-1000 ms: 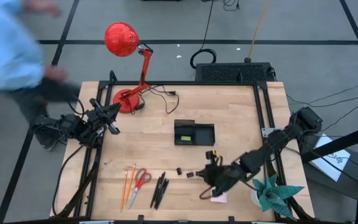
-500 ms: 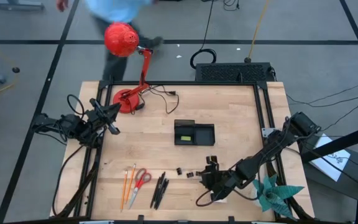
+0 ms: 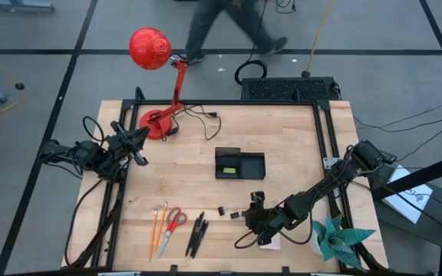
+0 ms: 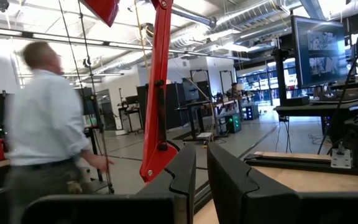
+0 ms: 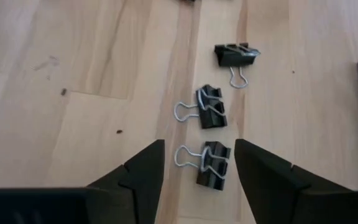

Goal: Pick and place office supplies into organizer
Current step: Put the right black binder clip into the black desk organizer

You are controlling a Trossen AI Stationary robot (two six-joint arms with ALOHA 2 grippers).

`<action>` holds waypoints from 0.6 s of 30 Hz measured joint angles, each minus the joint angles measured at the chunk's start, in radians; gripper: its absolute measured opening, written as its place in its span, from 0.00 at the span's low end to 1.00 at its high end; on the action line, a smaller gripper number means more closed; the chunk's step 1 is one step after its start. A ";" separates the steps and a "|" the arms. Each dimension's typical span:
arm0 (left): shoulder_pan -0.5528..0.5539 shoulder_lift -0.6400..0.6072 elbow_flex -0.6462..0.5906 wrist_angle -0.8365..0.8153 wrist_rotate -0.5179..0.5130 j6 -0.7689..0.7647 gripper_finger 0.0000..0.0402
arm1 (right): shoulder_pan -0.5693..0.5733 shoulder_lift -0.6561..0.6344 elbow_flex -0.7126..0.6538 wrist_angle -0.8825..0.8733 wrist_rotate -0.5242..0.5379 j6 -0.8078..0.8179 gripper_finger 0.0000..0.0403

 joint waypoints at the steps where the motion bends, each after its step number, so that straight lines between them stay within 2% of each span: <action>1: 0.000 0.000 0.000 0.000 0.000 0.000 0.12 | 0.000 0.000 -0.003 0.000 0.000 -0.006 0.45; 9: 0.000 0.000 0.000 0.000 0.000 0.000 0.12 | -0.020 0.000 -0.079 0.072 -0.002 -0.004 0.40; 18: 0.000 0.000 0.000 0.000 0.000 0.000 0.12 | -0.039 0.000 -0.119 0.142 -0.002 -0.015 0.40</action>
